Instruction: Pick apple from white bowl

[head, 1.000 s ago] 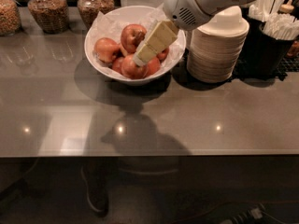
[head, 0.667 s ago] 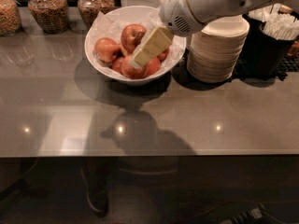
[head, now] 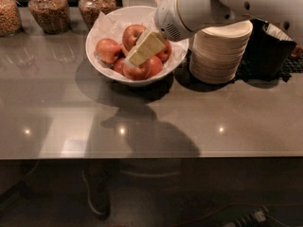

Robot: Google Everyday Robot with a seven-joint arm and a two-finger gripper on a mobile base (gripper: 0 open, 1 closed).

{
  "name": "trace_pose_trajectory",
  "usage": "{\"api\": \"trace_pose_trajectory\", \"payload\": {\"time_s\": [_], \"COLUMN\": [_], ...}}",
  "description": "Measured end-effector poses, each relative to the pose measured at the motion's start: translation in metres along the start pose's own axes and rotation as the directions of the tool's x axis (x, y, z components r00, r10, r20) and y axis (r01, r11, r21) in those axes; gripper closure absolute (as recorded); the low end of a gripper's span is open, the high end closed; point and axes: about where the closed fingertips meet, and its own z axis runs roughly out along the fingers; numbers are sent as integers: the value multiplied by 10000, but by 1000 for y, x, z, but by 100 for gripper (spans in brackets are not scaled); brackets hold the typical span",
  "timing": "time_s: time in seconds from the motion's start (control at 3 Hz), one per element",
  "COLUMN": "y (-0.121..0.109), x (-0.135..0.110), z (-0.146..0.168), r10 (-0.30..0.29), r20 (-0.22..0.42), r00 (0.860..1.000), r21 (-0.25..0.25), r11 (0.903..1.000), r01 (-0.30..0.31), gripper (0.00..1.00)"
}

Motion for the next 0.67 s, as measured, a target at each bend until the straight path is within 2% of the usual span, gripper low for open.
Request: {"api": "trace_pose_trajectory", "payload": {"time_s": [0.67], "y": [-14], "x": [10], "z": [26], "r10": [377], "r20": [-81], "r00": [9993], "r21": [227], "r11": [9990], "r01": [-375], "gripper": [2]}}
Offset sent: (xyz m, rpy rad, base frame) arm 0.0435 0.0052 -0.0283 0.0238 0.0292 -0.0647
